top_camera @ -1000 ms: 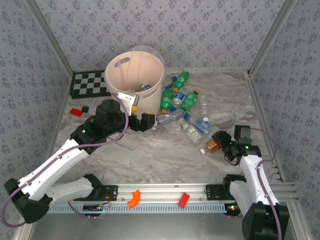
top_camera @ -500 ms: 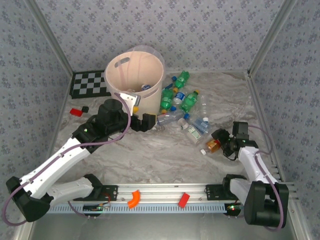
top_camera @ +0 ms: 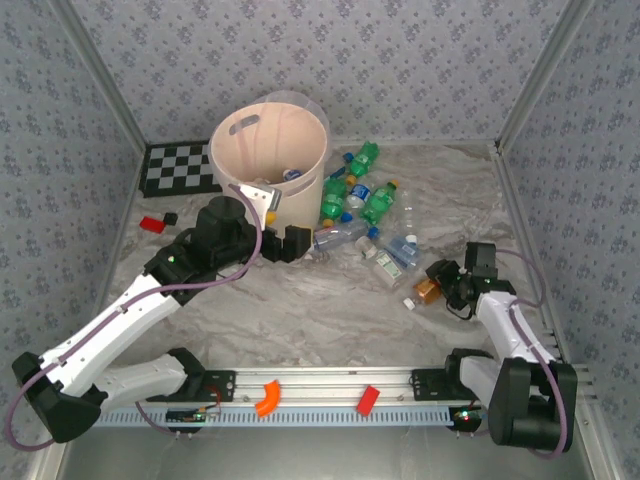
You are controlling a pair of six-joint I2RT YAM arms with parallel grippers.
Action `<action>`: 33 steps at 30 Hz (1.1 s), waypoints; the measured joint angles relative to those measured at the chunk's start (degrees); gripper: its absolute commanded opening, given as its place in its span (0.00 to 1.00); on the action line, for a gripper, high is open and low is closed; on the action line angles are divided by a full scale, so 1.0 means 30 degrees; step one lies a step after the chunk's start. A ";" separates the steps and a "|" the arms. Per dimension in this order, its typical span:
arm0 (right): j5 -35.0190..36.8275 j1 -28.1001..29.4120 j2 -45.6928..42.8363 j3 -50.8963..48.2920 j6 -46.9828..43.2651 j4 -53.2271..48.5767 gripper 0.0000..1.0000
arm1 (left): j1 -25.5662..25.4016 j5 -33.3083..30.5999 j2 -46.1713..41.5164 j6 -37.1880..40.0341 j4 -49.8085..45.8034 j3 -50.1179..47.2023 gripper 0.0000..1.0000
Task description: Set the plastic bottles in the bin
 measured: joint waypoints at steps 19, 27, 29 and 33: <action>0.0423 0.3315 -0.3395 0.4809 -0.2171 -0.0270 0.58 | 0.0000 -0.5887 -0.3322 -0.0233 -0.0430 -0.0109 1.00; 0.1355 0.7482 -0.0590 0.8888 -0.3045 0.1668 0.58 | 0.0000 -0.8225 -0.5246 -0.0466 -0.0947 -0.0750 1.00; 0.1647 0.8466 0.0444 1.0178 -0.3402 0.2142 0.56 | 0.0000 -0.8561 -0.5537 -0.0532 -0.1129 -0.0794 1.00; 0.2193 1.0193 0.2812 1.3340 -0.4204 0.2834 0.56 | 0.0000 -0.9012 -0.6047 -0.0590 -0.1399 -0.0867 1.00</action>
